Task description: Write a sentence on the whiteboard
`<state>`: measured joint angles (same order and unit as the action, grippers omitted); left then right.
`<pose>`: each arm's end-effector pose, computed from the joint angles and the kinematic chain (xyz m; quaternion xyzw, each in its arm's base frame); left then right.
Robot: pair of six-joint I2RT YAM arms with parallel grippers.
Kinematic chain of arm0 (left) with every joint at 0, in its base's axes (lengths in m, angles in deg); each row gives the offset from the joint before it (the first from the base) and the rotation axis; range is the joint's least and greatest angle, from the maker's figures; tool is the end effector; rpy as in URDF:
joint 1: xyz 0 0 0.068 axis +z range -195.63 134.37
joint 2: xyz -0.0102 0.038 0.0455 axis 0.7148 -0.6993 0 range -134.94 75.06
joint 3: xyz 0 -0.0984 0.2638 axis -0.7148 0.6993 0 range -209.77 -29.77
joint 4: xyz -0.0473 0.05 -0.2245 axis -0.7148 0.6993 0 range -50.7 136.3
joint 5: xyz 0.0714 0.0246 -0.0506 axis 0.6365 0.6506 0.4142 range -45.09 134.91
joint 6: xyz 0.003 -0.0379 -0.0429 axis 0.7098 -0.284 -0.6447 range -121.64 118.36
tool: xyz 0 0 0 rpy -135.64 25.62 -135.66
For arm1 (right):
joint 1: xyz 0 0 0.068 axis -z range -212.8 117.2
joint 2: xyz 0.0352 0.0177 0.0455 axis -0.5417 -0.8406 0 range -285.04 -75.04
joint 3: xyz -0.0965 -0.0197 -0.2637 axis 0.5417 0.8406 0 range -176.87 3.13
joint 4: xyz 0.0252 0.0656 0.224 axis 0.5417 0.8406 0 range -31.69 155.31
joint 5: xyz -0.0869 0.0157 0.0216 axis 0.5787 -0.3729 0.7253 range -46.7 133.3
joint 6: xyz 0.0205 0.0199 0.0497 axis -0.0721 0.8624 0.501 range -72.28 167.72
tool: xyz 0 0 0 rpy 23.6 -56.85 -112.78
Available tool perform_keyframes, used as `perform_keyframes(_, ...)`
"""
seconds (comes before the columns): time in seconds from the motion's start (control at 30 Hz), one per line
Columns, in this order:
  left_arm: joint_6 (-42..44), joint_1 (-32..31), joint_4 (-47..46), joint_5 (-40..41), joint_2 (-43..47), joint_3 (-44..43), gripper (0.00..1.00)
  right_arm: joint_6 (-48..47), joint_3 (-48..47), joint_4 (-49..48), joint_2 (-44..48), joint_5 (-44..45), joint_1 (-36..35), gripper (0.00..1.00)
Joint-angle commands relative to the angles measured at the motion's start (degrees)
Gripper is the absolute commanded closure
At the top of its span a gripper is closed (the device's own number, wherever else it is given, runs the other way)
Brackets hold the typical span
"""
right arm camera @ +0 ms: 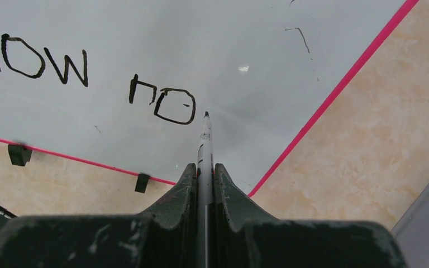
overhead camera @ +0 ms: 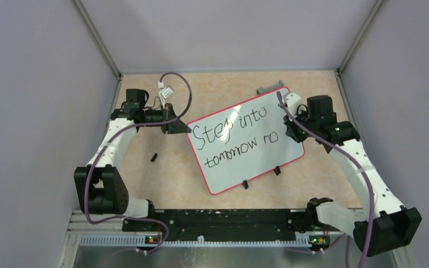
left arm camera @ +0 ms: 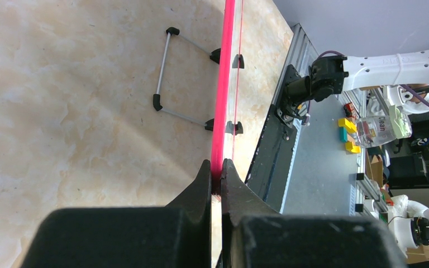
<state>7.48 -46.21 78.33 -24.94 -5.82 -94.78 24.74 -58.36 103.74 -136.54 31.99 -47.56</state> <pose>0.2515 -0.0406 0.3097 0.2381 0.7644 -0.5259 0.2872 0.1778 0.0551 0.3322 -0.3332 0.8592 0.0640 0.3829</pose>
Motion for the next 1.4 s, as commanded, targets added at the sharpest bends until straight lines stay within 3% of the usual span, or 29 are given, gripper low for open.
perform_keyframes(0.0,2.6,-0.7,-0.4,1.9,-0.6,0.3,1.00,-1.0,-0.4,-2.6,0.6,-0.5,0.3,1.00)
perform_keyframes(0.47,2.7,-0.8,-0.4,2.1,-0.9,0.4,1.00,-1.5,0.9,-4.5,-2.1,-0.7,0.3,1.00)
perform_keyframes(0.87,2.7,-0.7,-0.4,2.0,-1.5,0.3,1.00,-2.3,5.8,-3.7,1.2,2.2,0.3,1.00)
perform_keyframes(1.37,2.7,-0.8,-0.5,2.2,-0.8,0.5,1.00,-0.6,-1.4,-6.0,-2.9,2.9,0.3,1.00)
